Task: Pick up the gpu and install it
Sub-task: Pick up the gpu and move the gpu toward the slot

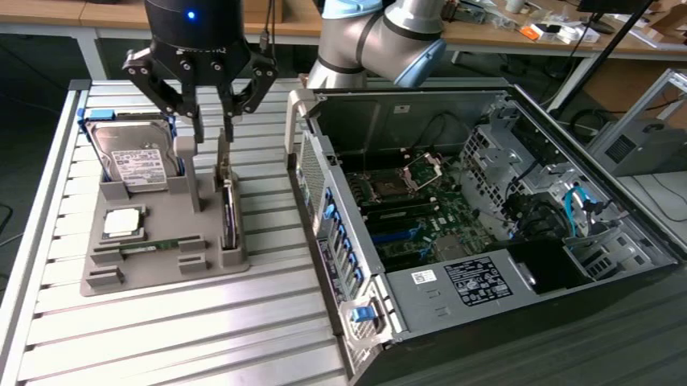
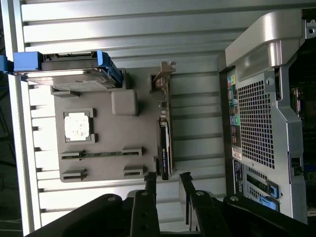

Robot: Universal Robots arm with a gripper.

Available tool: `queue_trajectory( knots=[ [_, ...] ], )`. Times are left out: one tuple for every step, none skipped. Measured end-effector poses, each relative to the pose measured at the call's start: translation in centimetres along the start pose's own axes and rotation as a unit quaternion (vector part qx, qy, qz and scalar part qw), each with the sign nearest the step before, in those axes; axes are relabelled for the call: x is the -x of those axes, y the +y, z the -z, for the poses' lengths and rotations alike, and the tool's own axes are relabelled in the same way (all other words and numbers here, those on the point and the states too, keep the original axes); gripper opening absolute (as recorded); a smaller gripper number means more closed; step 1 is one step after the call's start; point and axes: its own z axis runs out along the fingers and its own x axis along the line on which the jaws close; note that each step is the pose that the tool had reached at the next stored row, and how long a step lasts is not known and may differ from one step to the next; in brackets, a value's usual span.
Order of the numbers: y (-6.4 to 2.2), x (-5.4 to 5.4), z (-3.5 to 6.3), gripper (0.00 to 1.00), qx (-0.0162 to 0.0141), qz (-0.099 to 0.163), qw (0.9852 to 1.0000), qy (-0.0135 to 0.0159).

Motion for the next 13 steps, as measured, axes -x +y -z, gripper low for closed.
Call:
queue_trajectory(
  knots=[
    [0.00,0.00,0.00,0.36,0.0000,0.000,1.0000,0.0000],
    [0.00,0.00,0.00,0.36,0.0000,0.000,1.0000,0.0000],
    [0.00,0.00,0.00,0.48,0.0000,0.000,1.0000,0.0000],
    [0.00,0.00,0.00,0.48,0.0000,0.000,1.0000,0.0000],
    [0.00,0.00,0.00,0.48,0.0000,0.000,1.0000,0.0000],
    [0.00,0.00,0.00,0.54,0.0000,0.000,1.0000,0.0000],
    [0.00,0.00,0.00,0.54,0.0000,0.000,1.0000,0.0000],
    [0.00,0.00,0.00,0.54,0.0000,0.000,1.0000,0.0000],
    [0.00,0.00,0.00,0.54,0.0000,0.000,1.0000,0.0000],
    [0.00,0.00,-0.01,0.54,0.0000,0.000,1.0000,0.0000],
    [0.00,0.00,-0.06,0.54,0.0000,0.000,1.0000,0.0000],
    [-0.01,-0.01,-0.17,0.54,0.0000,0.000,1.0000,0.0000],
    [-0.02,-0.01,-0.38,0.54,0.0000,0.000,1.0000,0.0000]
  ],
)
